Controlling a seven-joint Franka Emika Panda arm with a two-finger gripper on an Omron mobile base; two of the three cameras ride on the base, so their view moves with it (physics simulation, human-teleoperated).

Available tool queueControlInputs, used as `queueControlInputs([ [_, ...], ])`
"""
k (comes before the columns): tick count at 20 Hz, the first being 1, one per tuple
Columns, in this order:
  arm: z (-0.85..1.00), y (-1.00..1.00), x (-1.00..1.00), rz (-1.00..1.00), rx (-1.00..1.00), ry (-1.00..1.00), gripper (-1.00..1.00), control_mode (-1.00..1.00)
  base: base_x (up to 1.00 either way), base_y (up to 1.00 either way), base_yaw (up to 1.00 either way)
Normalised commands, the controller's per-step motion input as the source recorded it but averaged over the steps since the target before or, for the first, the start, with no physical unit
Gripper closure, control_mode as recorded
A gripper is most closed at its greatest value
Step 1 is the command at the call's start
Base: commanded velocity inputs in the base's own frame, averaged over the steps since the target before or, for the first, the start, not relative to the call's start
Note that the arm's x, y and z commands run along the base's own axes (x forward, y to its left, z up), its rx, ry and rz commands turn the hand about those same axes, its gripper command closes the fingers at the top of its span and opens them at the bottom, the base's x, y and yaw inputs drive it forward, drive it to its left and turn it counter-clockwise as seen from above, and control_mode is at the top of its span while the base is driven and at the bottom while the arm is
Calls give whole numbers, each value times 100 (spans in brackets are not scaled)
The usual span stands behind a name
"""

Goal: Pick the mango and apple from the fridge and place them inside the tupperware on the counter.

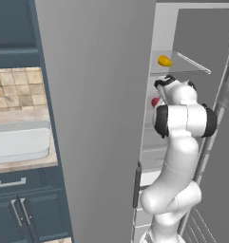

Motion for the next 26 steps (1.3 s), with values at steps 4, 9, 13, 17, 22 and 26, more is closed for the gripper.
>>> queueControlInputs([
  [4, -16, 15, -89, -2, -17, -11, 100, -100, 0, 0, 0],
  [9, 43, -8, -100, -5, -3, 2, 100, -100, 0, 0, 0],
  [13, 82, -5, -100, -2, -9, 9, 100, -100, 0, 0, 0],
  [17, 87, 0, -100, 0, -16, 11, 100, -100, 0, 0, 0],
  [22, 86, 1, -100, 0, -13, 15, 100, -100, 0, 0, 0],
  [26, 57, 0, -100, 0, -8, 18, 100, -100, 0, 0, 0],
])
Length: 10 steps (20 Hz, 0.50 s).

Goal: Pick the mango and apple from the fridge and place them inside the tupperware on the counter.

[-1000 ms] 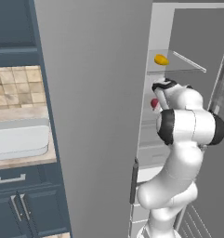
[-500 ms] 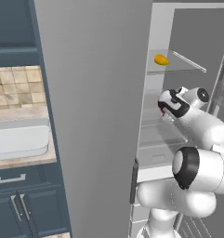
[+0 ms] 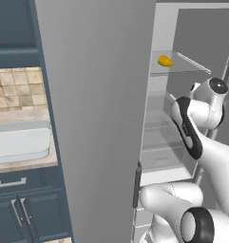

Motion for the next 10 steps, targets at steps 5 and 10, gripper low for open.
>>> queueControlInputs([
  [5, 32, 15, -100, 0, -7, 12, 100, -100, 0, 0, 0],
  [10, 30, 40, -100, 2, -9, 5, 100, -100, 0, 0, 0],
])
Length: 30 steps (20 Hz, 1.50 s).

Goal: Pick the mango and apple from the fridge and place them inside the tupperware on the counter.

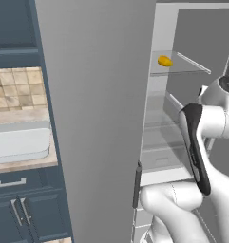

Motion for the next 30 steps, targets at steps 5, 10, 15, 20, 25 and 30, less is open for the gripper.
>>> queueControlInputs([
  [5, 13, 19, -60, 6, -5, 2, 100, 100, -40, 14, 4],
  [10, 0, 0, 0, 0, 0, 0, 100, 100, -100, 61, 7],
  [15, 0, 0, 0, 0, 0, 0, 100, 100, -62, 99, 0],
  [20, 0, 0, 0, 0, 0, 0, 100, 100, -4, 100, 0],
  [25, 0, 0, 0, 0, 0, 0, 100, 100, 26, 100, 0],
  [30, 0, 0, 0, 0, 0, 0, 100, 100, 63, 100, 0],
])
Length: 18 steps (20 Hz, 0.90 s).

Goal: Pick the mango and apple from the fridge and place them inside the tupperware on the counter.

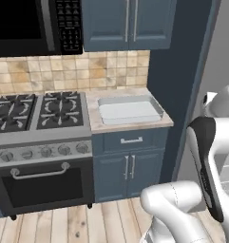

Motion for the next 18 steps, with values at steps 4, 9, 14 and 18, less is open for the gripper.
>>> queueControlInputs([
  [4, 0, 0, 0, 0, 0, 0, 100, 100, 90, 89, -3],
  [9, 0, 0, 0, 0, 0, 0, 100, 100, 69, 25, -11],
  [14, -10, -11, 21, -5, -1, -2, 100, -100, 25, -9, -7],
  [18, -29, -9, 63, -10, -1, -1, 100, -100, 0, 0, 0],
])
